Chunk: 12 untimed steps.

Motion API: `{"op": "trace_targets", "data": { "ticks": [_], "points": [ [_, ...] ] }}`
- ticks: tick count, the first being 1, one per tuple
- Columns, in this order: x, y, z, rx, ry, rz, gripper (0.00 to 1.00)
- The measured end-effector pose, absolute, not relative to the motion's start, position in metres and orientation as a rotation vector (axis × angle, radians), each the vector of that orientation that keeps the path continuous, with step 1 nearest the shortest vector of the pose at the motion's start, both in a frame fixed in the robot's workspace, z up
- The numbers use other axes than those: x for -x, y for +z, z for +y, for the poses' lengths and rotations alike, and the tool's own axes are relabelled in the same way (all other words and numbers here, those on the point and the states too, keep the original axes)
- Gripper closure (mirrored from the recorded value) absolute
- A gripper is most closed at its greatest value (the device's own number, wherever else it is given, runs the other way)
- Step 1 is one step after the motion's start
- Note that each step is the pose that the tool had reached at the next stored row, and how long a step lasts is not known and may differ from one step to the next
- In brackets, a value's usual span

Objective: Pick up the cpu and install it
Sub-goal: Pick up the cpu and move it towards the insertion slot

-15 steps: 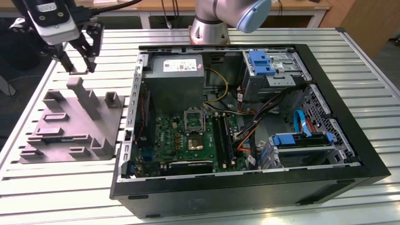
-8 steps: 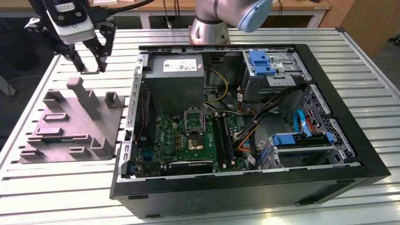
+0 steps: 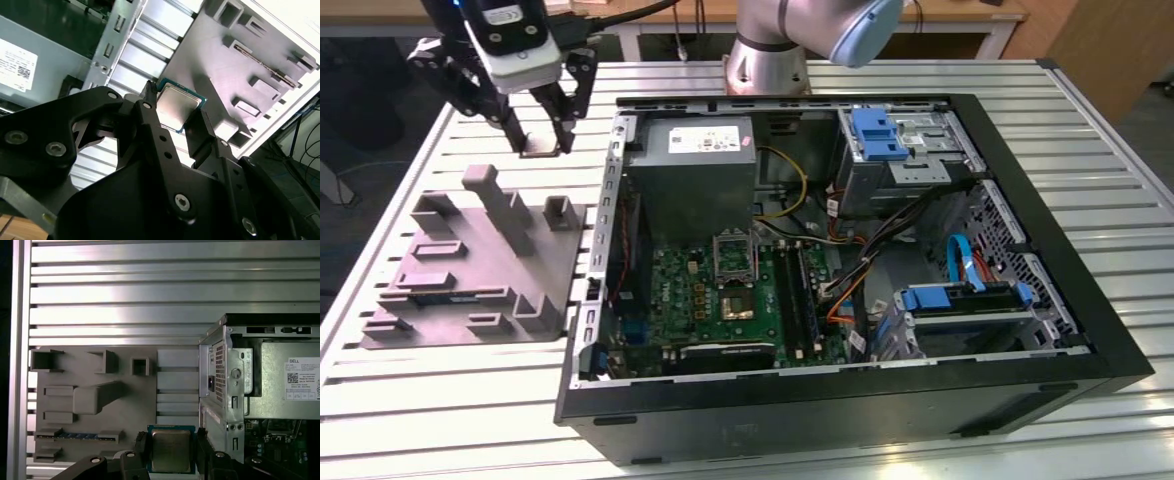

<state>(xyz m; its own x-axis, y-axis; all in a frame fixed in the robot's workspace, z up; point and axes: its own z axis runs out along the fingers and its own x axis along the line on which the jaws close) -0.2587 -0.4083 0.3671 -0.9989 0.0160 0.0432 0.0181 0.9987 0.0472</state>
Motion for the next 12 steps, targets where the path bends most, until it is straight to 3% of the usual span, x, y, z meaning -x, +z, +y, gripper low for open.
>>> {"op": "trace_targets", "data": {
  "ticks": [12],
  "points": [
    [0.22,0.367,-0.408,0.026,-0.074,-3.098,0.53]
  ]
}}
